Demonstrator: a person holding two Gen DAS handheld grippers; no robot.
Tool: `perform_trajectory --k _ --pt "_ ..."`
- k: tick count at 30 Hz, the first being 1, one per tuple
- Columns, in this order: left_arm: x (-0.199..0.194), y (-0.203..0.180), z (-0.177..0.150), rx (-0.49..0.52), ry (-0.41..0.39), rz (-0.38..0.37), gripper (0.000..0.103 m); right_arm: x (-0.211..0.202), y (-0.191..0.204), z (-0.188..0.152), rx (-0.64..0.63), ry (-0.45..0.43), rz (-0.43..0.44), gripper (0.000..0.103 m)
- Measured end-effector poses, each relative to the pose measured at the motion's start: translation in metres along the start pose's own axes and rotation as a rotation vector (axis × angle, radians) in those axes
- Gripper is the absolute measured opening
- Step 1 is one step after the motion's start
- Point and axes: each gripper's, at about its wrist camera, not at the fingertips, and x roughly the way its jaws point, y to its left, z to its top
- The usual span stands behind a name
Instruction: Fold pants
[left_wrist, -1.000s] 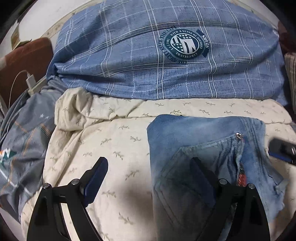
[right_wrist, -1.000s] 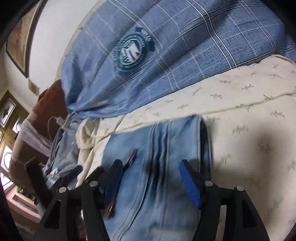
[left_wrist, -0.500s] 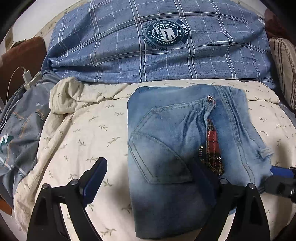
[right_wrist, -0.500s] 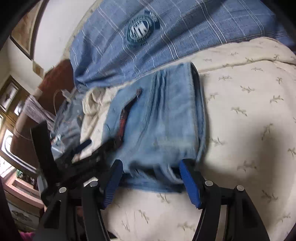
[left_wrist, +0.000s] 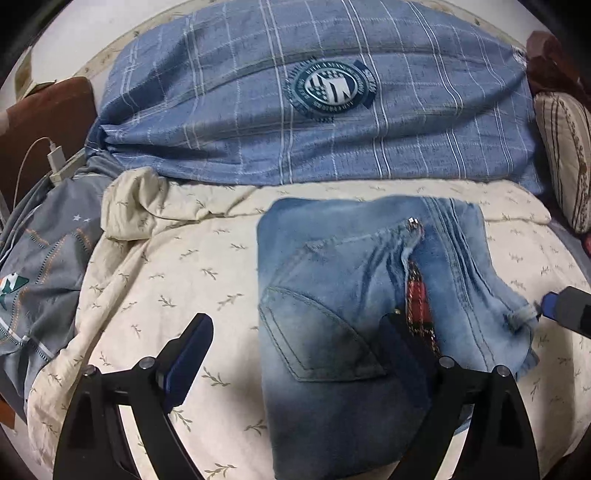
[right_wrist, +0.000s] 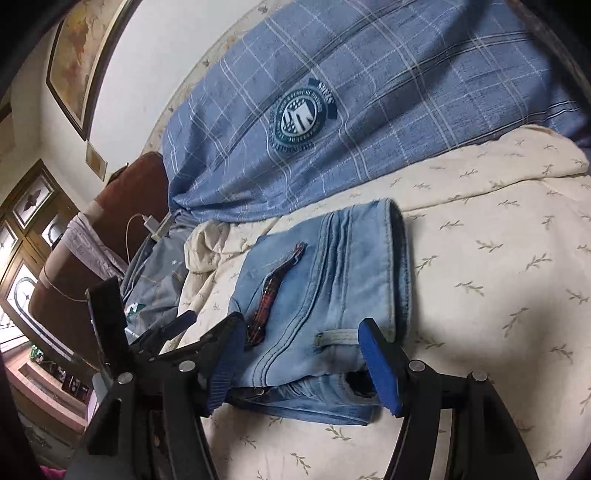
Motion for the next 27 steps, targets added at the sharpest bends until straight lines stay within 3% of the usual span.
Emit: perform_trajectory --k 8,14,20,27 --pt "0.008 0.005 -0.001 0.012 0.023 -0.013 0.092 0.038 -0.008 -0.003 0.02 0.126 -0.071 0.068" --pt "0.004 0.002 -0.003 0.047 0.004 -0.012 0.092 0.042 -0.002 -0.005 -0.024 0.133 -0.099 0.068" --pt "-0.008 0.013 0.001 0.02 -0.043 0.01 0.092 0.024 -0.01 0.003 0.043 0.066 -0.041 0.068" --pt "-0.011 0.023 0.004 -0.004 -0.057 0.022 0.092 0.008 -0.016 0.012 0.061 -0.024 -0.083 0.068"
